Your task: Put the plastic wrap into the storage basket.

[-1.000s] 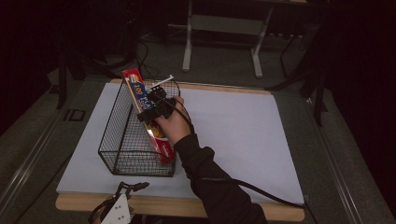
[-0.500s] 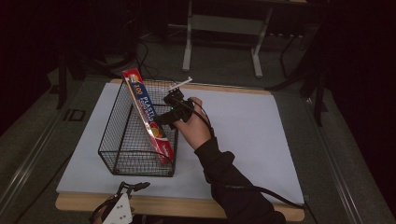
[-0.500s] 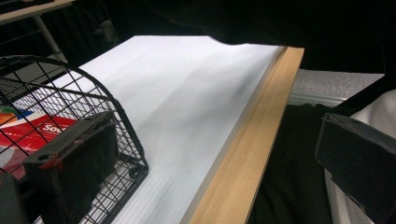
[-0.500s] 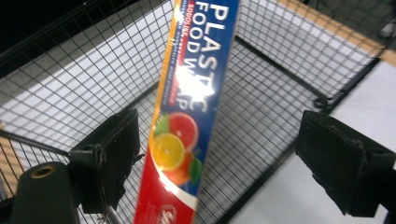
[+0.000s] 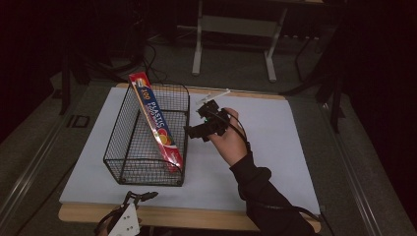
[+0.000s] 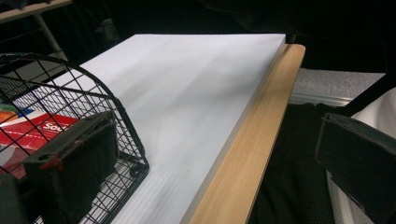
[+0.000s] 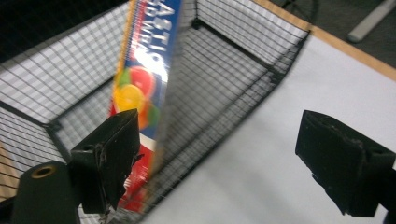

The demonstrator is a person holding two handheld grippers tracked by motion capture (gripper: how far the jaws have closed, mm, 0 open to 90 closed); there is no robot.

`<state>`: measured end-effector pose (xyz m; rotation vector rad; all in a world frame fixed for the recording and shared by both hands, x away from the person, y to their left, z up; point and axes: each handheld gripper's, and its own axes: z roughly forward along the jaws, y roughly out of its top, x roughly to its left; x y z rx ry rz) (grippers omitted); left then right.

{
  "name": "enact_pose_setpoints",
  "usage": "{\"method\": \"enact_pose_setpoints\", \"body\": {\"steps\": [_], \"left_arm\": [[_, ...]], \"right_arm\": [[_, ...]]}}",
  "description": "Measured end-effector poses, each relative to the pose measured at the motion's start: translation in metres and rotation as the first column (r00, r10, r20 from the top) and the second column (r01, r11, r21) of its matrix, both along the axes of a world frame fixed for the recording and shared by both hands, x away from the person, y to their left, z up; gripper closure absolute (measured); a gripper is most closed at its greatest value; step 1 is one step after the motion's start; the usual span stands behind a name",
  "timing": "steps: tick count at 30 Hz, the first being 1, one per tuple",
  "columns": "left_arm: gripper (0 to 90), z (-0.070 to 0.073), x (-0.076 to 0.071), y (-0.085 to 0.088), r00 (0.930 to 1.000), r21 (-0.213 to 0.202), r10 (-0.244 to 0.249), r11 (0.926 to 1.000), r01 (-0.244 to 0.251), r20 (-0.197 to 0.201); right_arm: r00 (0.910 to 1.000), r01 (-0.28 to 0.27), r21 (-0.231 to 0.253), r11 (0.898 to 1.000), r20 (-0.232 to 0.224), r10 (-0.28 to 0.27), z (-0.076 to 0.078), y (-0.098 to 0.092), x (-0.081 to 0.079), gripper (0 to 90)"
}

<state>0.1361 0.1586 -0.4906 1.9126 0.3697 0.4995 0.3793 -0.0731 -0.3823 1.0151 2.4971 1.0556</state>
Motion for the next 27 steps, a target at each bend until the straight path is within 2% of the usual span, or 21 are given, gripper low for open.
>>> {"method": "enact_pose_setpoints", "body": {"steps": [2, 4, 10, 11, 15, 16, 18, 21, 23, 24, 27], "left_arm": [[0.0, 0.000, 0.000, 0.000, 1.0000, 0.001, 0.001, 1.0000, -0.001, 0.000], [0.0, 0.000, 0.000, -0.001, 1.0000, 0.004, 0.002, 1.0000, -0.002, -0.001], [0.0, 0.000, 0.000, -0.001, 1.0000, 0.001, 0.001, 1.0000, -0.001, -0.006], [0.0, 0.000, 0.000, -0.001, 1.0000, 0.002, 0.001, 1.0000, -0.001, -0.005], [0.0, 0.000, 0.000, -0.001, 1.0000, 0.005, 0.002, 1.0000, -0.002, -0.001], [0.0, 0.000, 0.000, -0.001, 1.0000, 0.005, 0.002, 1.0000, -0.002, -0.001], [0.0, 0.000, 0.000, -0.001, 1.0000, 0.006, 0.002, 1.0000, -0.002, -0.002], [0.0, -0.001, 0.000, -0.002, 1.0000, 0.004, 0.001, 1.0000, -0.001, -0.003], [0.0, 0.000, 0.000, -0.002, 1.0000, 0.006, 0.000, 1.0000, 0.000, -0.001], [0.0, 0.000, -0.001, -0.002, 1.0000, 0.009, -0.001, 1.0000, 0.000, 0.001], [0.0, 0.000, -0.001, -0.002, 1.0000, 0.009, -0.001, 1.0000, 0.001, 0.001]], "right_arm": [[0.9999, 0.008, 0.013, 1.000, -0.010, -0.007, -0.004, -0.009, 0.001, 14.2], [0.9999, 0.015, 0.004, 1.000, -0.001, -0.015, -0.007, -0.017, 0.000, 14.2], [0.9996, 0.021, 0.022, 1.000, 0.019, -0.021, -0.016, -0.044, -0.006, 14.2], [0.9997, 0.013, 0.025, 1.000, 0.021, -0.014, -0.019, -0.048, -0.007, 14.1], [0.9990, 0.042, 0.023, 0.999, 0.014, -0.042, -0.030, -0.068, -0.011, 14.1], [0.9990, 0.042, 0.023, 0.999, 0.014, -0.042, -0.030, -0.068, -0.011, 14.1], [0.9981, 0.060, 0.020, 0.998, 0.015, -0.060, -0.039, -0.083, -0.014, 14.2], [0.9984, 0.050, 0.023, 0.998, 0.023, -0.051, -0.049, -0.095, -0.019, 14.1], [0.9984, 0.050, 0.023, 0.998, 0.023, -0.051, -0.049, -0.095, -0.019, 14.1], [0.9980, 0.061, 0.026, 0.998, 0.017, -0.061, -0.058, -0.108, -0.024, 14.1], [0.9980, 0.060, 0.034, 0.998, 0.020, -0.061, -0.062, -0.115, -0.028, 13.9]]}}
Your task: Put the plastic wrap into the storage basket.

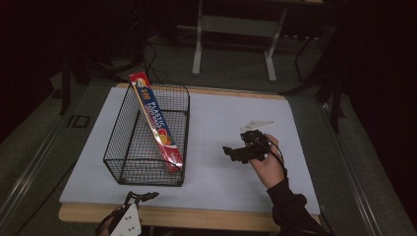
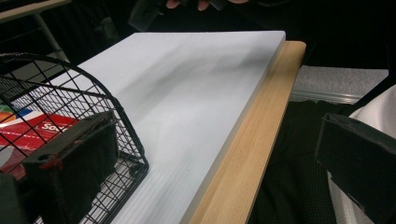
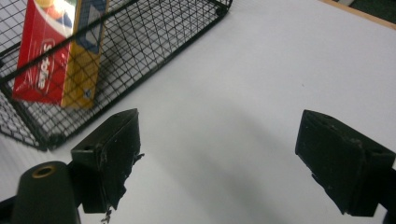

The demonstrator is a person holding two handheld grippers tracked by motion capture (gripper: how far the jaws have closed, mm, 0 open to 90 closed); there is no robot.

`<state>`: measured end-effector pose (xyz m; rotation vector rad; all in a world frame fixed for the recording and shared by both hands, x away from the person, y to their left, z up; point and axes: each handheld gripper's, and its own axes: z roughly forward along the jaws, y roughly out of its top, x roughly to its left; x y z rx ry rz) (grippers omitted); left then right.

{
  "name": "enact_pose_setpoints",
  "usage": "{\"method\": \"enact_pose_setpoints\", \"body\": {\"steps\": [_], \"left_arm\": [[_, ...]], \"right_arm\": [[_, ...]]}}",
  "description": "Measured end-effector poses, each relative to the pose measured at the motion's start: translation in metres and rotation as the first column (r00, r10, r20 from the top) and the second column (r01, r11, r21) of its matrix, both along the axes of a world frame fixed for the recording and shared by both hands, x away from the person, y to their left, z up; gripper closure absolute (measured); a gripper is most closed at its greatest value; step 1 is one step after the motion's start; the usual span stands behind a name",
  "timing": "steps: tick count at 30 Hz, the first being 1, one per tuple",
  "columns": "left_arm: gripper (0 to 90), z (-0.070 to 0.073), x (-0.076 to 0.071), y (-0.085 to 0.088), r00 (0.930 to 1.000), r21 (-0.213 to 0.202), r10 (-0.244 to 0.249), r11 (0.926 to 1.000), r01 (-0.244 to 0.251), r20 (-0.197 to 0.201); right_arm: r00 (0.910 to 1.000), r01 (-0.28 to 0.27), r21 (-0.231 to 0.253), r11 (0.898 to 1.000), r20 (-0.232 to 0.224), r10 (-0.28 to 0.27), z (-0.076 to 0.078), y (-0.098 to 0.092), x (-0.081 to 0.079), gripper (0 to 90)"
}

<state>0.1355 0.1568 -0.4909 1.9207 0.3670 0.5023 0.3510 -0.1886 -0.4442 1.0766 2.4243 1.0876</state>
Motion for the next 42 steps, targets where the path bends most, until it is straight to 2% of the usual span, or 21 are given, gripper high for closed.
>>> {"method": "enact_pose_setpoints", "body": {"steps": [2, 3, 4, 9, 16, 28, 35, 36, 42], "left_arm": [[0.0, 0.000, 0.000, 0.000, 1.0000, 0.001, 0.001, 1.0000, -0.001, 0.000], [0.0, 0.000, 0.000, 0.000, 1.0000, 0.002, 0.000, 1.0000, 0.000, 0.000], [0.0, 0.000, 0.000, 0.000, 1.0000, 0.000, -0.001, 1.0000, 0.001, 0.000], [0.0, 0.000, 0.000, 0.000, 1.0000, 0.001, 0.000, 1.0000, 0.000, 0.000], [0.0, 0.000, 0.000, 0.000, 1.0000, 0.003, -0.001, 1.0000, 0.001, -0.001], [0.0, -0.001, 0.000, -0.001, 1.0000, 0.009, -0.002, 1.0000, 0.002, -0.003], [0.0, -0.001, 0.000, -0.002, 0.9999, 0.013, -0.007, 0.9999, 0.007, -0.008], [0.0, -0.001, 0.000, -0.002, 0.9999, 0.013, -0.007, 0.9999, 0.007, -0.008], [0.0, -0.001, 0.001, -0.001, 0.9999, 0.010, -0.009, 0.9999, 0.009, -0.009]], "right_arm": [[0.9999, 0.011, 0.003, 1.000, 0.003, -0.011, -0.005, -0.012, -0.006, 13.8], [0.9999, 0.011, 0.003, 1.000, 0.003, -0.011, -0.005, -0.012, -0.006, 13.8], [0.9997, 0.021, 0.003, 1.000, -0.008, -0.021, -0.009, -0.020, -0.009, 13.8], [0.9993, 0.035, 0.000, 0.999, -0.010, -0.035, -0.017, -0.036, -0.015, 13.8], [0.9994, 0.021, -0.014, 1.000, -0.026, -0.021, -0.027, -0.049, -0.024, 13.9], [0.9994, 0.016, -0.027, 0.999, -0.030, -0.017, -0.043, -0.065, -0.046, 13.8], [0.9989, 0.041, -0.013, 0.999, -0.025, -0.041, -0.046, -0.073, -0.046, 13.8], [0.9989, 0.044, -0.031, 0.999, -0.016, -0.045, -0.049, -0.072, -0.046, 13.9], [0.9996, 0.028, -0.066, 0.997, 0.007, -0.028, -0.053, -0.068, -0.048, 13.9]]}}
